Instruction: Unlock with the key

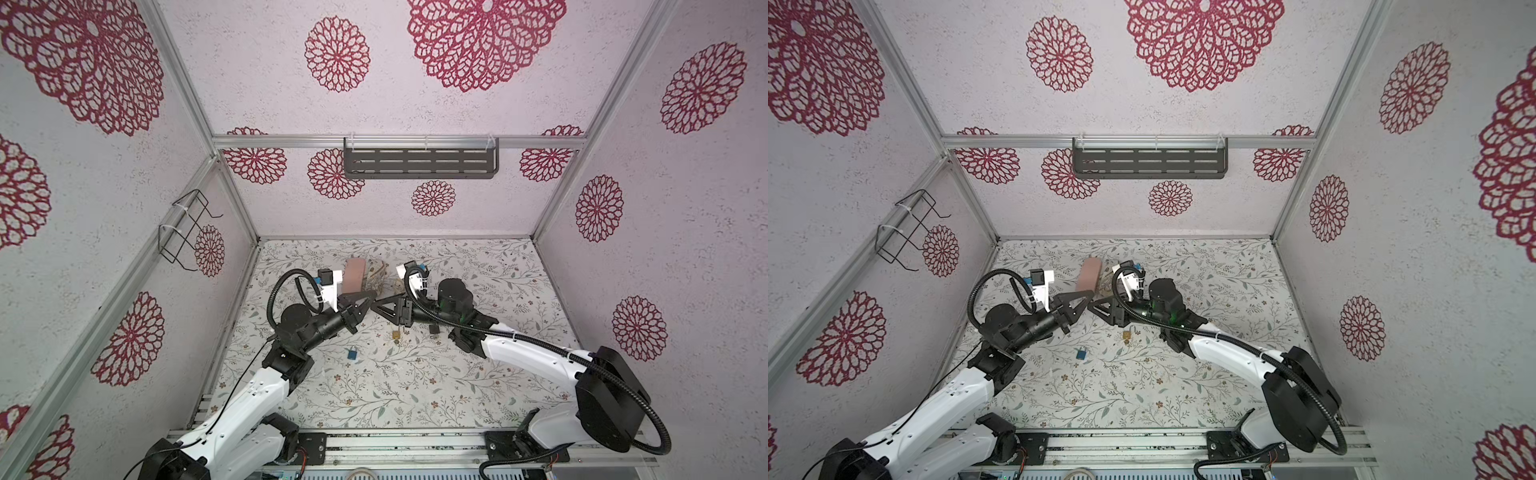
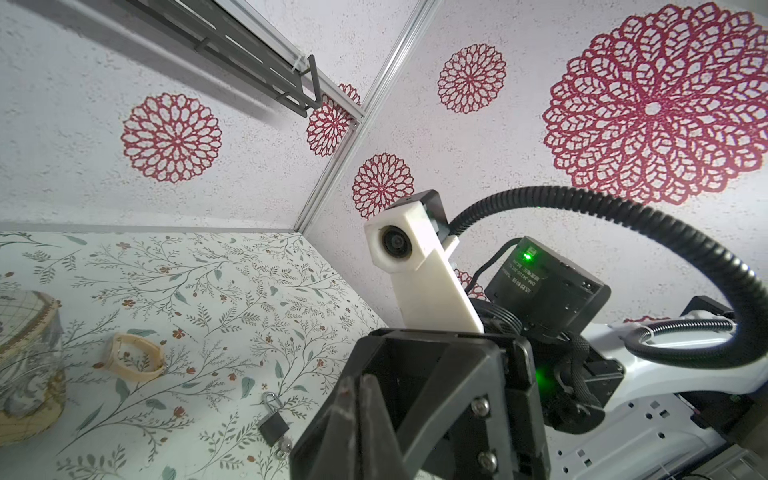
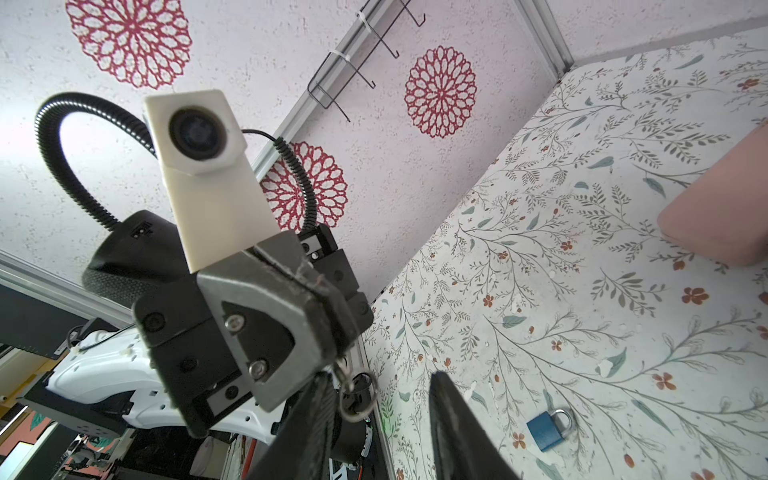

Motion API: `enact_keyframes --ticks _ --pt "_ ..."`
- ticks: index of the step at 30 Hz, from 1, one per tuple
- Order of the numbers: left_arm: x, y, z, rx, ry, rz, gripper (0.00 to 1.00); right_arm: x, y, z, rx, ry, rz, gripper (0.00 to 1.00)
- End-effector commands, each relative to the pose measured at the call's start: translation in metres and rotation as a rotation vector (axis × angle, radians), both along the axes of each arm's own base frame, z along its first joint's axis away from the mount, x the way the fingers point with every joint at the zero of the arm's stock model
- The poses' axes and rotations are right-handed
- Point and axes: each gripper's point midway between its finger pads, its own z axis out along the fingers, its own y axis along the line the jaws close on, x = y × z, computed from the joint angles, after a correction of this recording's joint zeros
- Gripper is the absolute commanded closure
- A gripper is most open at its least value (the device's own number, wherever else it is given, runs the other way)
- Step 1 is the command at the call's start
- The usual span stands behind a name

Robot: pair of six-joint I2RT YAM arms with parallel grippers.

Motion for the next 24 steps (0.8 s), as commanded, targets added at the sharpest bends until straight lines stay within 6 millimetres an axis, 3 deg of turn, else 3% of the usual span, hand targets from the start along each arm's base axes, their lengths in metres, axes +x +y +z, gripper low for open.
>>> enact_keyframes --ticks 1,9,24 --pt "-0.004 -0.003 0.004 -0.003 -0.021 -0.032 1.00 -0.004 -0.012 0.046 0.107 -0.109 -0.013 0.65" --pt "-0.008 -0.006 0.010 -0.031 -0.029 -0.069 1.00 -0.005 -0.014 0.051 0.136 -0.112 0.004 0.78" --pt "-0.004 -0.015 0.011 -0.065 -0.001 -0.124 1.00 -0.020 -0.011 0.063 0.214 -0.128 0.101 0.79"
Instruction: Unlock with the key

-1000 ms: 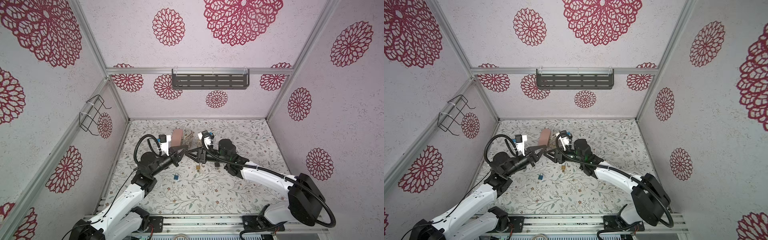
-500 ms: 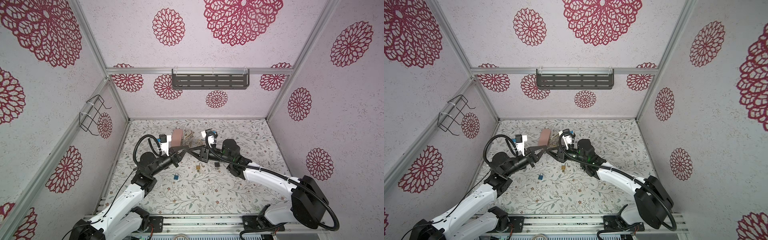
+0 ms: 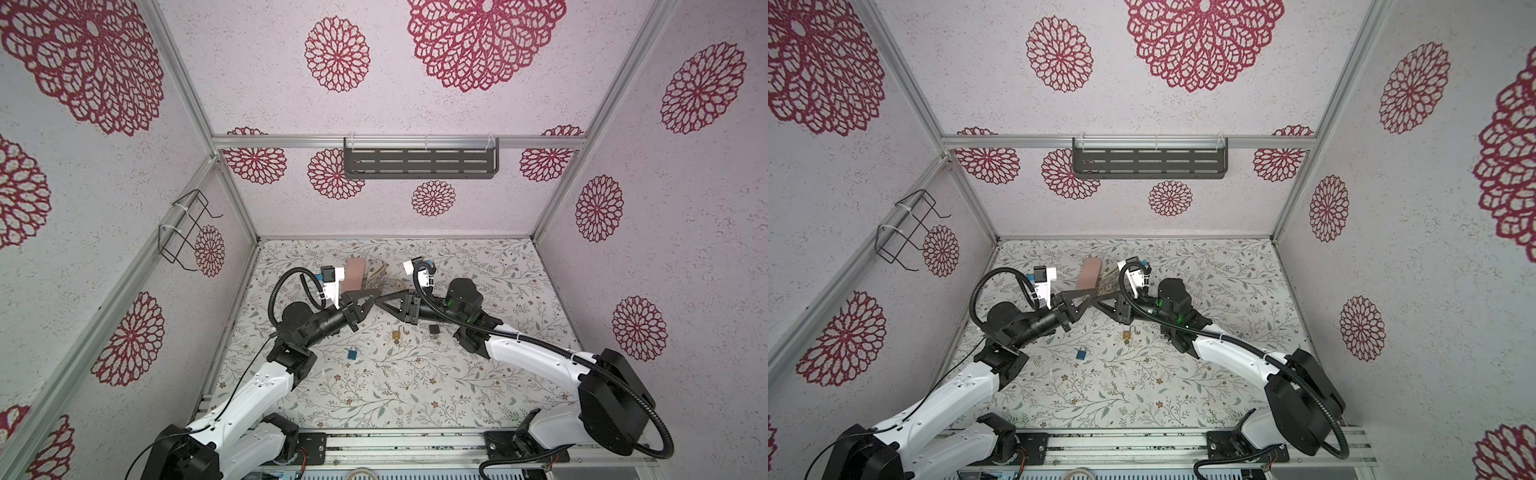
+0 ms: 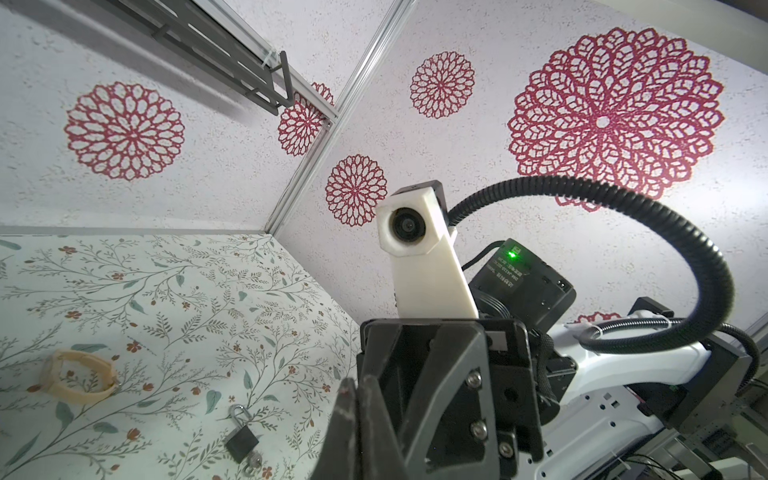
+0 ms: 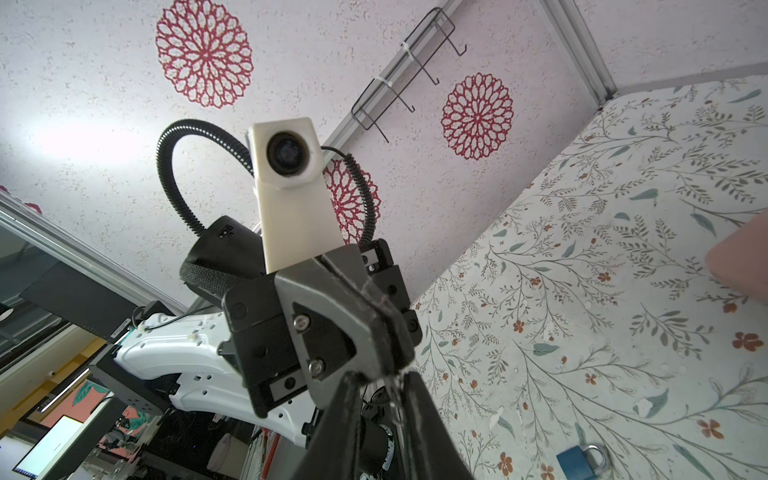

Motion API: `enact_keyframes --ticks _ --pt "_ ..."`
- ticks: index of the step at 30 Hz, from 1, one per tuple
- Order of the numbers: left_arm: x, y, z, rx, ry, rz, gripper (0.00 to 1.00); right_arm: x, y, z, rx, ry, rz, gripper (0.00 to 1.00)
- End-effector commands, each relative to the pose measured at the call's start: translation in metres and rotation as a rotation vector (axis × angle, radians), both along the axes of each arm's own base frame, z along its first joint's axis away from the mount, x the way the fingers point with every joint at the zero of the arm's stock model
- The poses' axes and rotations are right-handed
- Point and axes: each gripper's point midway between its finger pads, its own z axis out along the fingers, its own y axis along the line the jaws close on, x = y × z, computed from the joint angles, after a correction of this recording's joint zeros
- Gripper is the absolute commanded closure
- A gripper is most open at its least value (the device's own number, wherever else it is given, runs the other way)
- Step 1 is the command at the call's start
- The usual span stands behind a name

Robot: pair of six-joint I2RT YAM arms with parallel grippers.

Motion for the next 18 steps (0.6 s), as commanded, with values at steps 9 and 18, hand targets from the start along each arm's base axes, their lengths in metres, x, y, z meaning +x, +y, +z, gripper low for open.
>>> enact_keyframes --ticks 9,18 --pt "-0.006 -0.006 0.008 -0.014 0.000 -0.057 1.00 -0.006 -0.003 0.034 0.091 -0.108 0.017 0.87" --pt "-0.010 -0.009 0.015 -0.028 0.005 -0.087 1.00 -0.006 -0.002 0.035 0.098 -0.110 0.021 0.94"
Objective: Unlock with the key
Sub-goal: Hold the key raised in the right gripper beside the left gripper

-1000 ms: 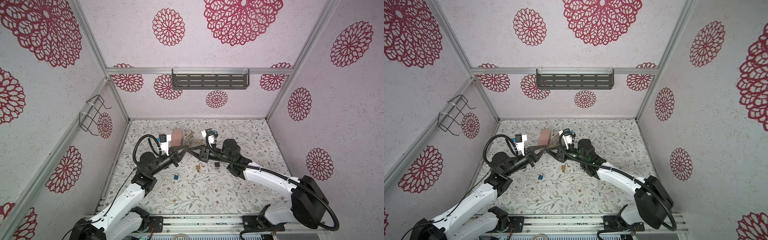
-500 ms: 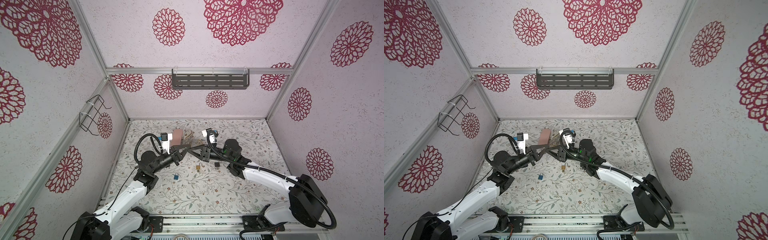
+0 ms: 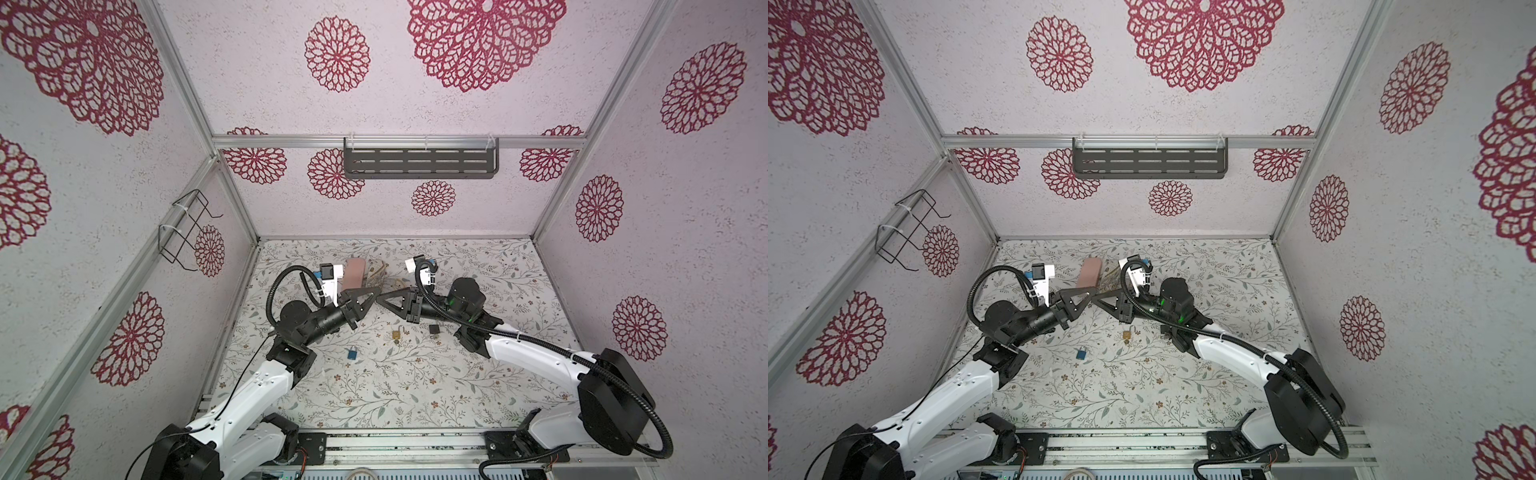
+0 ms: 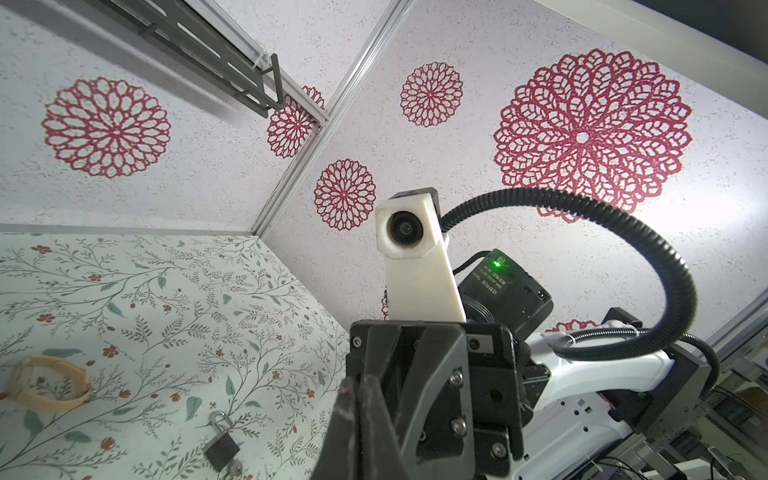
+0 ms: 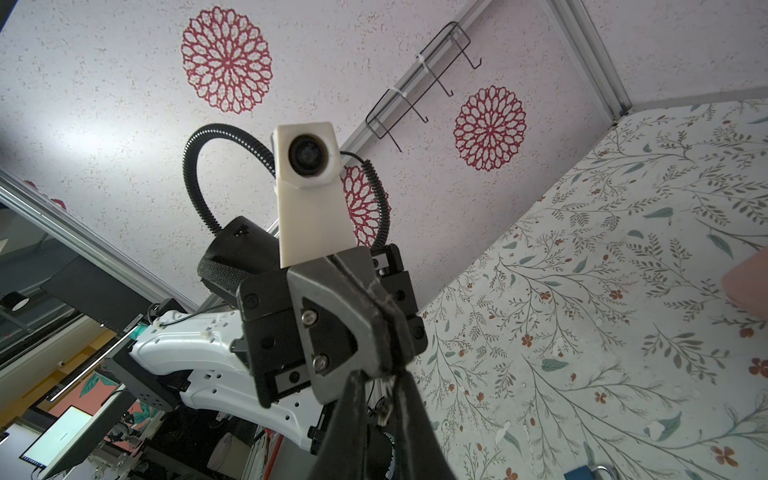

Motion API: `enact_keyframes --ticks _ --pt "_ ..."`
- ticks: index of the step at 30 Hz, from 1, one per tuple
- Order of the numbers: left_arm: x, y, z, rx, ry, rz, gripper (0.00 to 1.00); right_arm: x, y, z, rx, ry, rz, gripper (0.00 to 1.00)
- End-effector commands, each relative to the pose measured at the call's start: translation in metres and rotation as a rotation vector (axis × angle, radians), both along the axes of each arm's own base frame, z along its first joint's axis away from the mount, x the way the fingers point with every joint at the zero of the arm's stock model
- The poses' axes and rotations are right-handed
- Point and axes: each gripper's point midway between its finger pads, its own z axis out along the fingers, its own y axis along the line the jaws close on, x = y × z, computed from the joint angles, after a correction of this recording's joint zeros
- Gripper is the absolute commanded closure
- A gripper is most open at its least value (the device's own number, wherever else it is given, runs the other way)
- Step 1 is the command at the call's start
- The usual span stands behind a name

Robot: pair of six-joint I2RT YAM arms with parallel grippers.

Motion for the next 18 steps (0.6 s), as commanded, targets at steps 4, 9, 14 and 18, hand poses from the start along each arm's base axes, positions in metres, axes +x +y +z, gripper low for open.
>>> enact_keyframes --ticks 4,9,14,18 --pt "-0.0082 -0.0094 0.0059 0.008 -0.010 -0.071 1.00 -0.0048 -0.0003 0.0263 0.068 -0.076 0.009 0.98" --pt "-0.0064 -0.0088 0.0066 0.003 -0.006 -0.063 1.00 -0.0041 -0.0007 0.0271 0.067 -0.073 0.003 1.00" --pt "-0.0064 -0.0093 0.0108 -0.005 -0.014 -0.065 1.00 -0.0024 -0.0006 0.0254 0.059 -0.066 -0.005 1.00" --pt "-0.0071 -0.0106 0.0120 -0.008 -0.016 -0.074 1.00 -0.0006 -0.0009 0.0270 0.064 -0.062 -0.015 1.00"
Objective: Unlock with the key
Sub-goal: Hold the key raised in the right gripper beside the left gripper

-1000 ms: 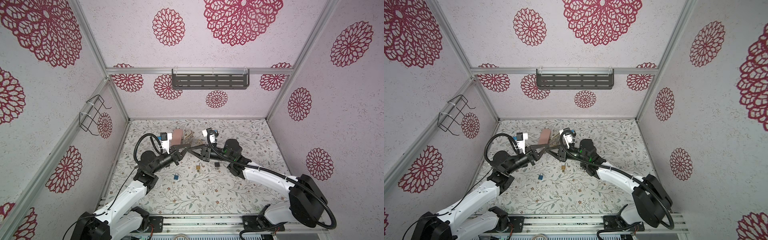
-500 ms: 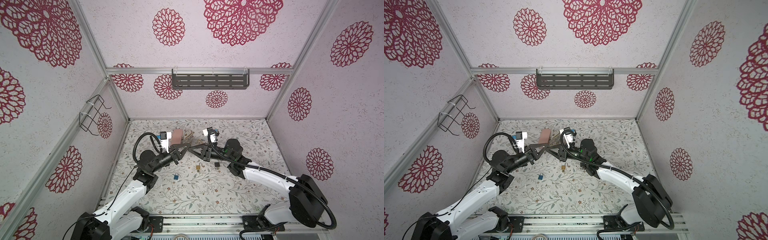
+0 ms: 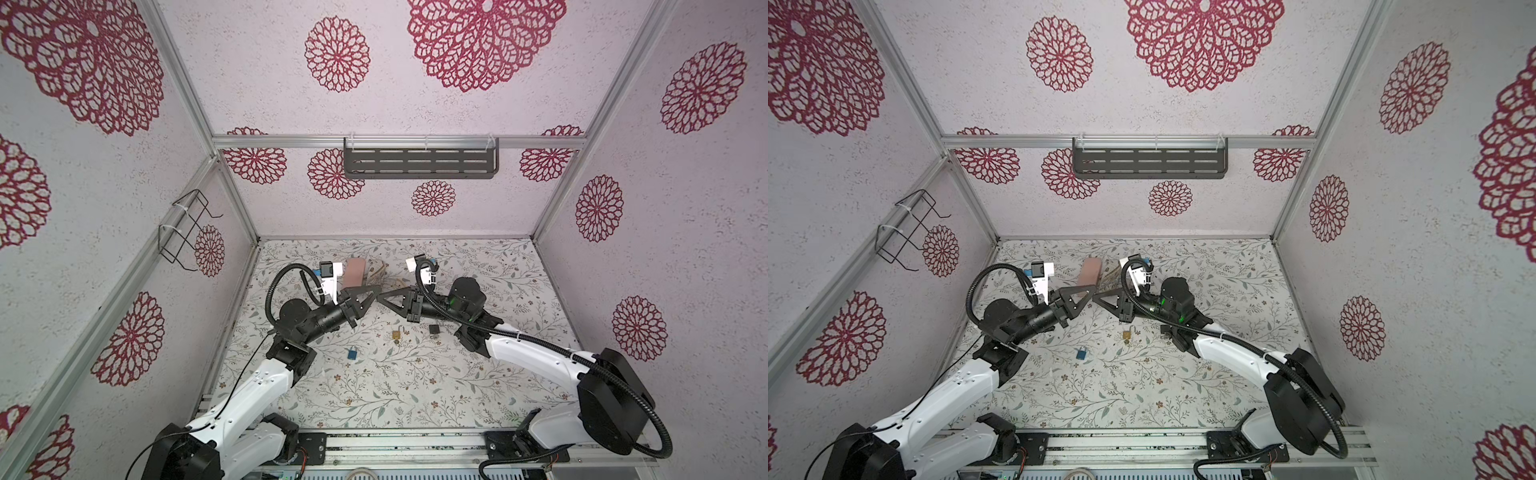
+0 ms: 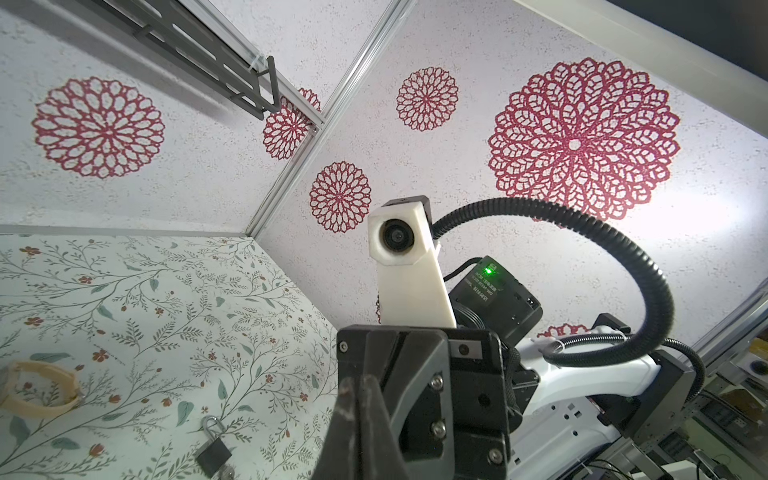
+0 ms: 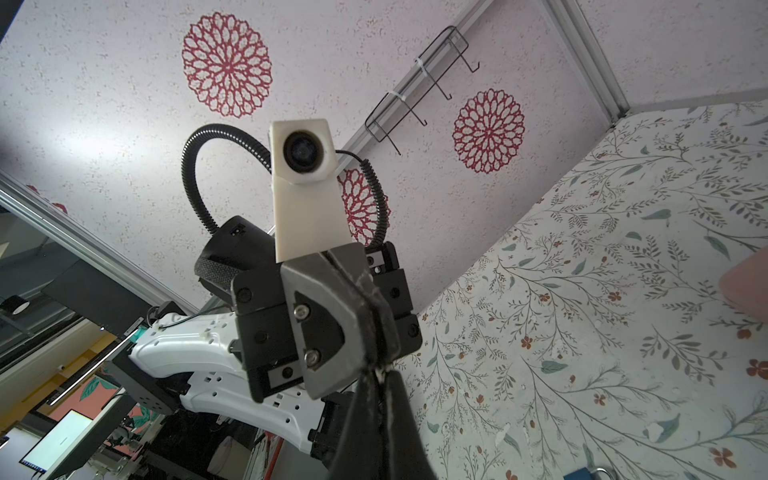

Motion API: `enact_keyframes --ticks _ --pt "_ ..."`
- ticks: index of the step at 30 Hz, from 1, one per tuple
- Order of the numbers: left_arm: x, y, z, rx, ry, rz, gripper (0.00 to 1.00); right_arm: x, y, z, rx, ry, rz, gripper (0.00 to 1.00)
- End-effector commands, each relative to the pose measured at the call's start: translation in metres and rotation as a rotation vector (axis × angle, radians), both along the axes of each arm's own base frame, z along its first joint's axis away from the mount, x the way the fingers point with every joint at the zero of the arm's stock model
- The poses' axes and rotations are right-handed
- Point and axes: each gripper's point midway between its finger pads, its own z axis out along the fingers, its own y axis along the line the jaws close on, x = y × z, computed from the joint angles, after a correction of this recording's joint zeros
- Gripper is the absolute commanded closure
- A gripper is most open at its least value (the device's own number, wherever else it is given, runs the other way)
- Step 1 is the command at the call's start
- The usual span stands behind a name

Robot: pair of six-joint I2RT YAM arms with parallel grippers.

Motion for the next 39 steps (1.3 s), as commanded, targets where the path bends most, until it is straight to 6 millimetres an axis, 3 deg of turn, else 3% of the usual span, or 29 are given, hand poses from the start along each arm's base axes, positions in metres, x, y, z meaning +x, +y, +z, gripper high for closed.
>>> enact_keyframes --ticks 1,7,13,17,24,26,29,35,39 --pt "-0.008 -0.010 0.006 0.007 -0.020 -0.065 1.00 -0.003 0.000 0.029 0.069 -0.070 -0.006 1.00" --pt "-0.007 -0.009 0.007 0.007 -0.014 -0.055 0.99 -0.002 -0.002 0.029 0.055 -0.060 -0.025 1.00" --pt "-0.002 -0.001 0.012 0.015 -0.003 0.004 0.60 0.002 -0.004 0.016 0.003 -0.037 -0.056 1.00" --pt "0.003 0.006 0.006 0.035 0.031 0.057 0.54 0.003 -0.005 0.010 -0.013 -0.020 -0.067 1.00" --pt "0.004 0.010 -0.003 0.043 0.057 0.074 0.63 0.003 -0.007 0.014 0.004 -0.012 -0.073 1.00" --pt "0.004 0.008 -0.004 0.045 0.061 0.064 0.73 0.003 -0.006 0.014 0.006 -0.011 -0.070 1.00" --pt "0.003 0.006 -0.003 0.044 0.061 0.050 0.77 0.004 -0.008 0.015 0.009 -0.012 -0.080 1.00" --pt "0.003 0.007 -0.003 0.042 0.057 0.050 0.99 0.005 -0.006 0.014 0.007 -0.007 -0.076 1.00" --pt "0.003 0.006 -0.005 0.043 0.057 0.049 1.00 0.003 -0.004 0.018 0.026 -0.010 -0.055 1.00"
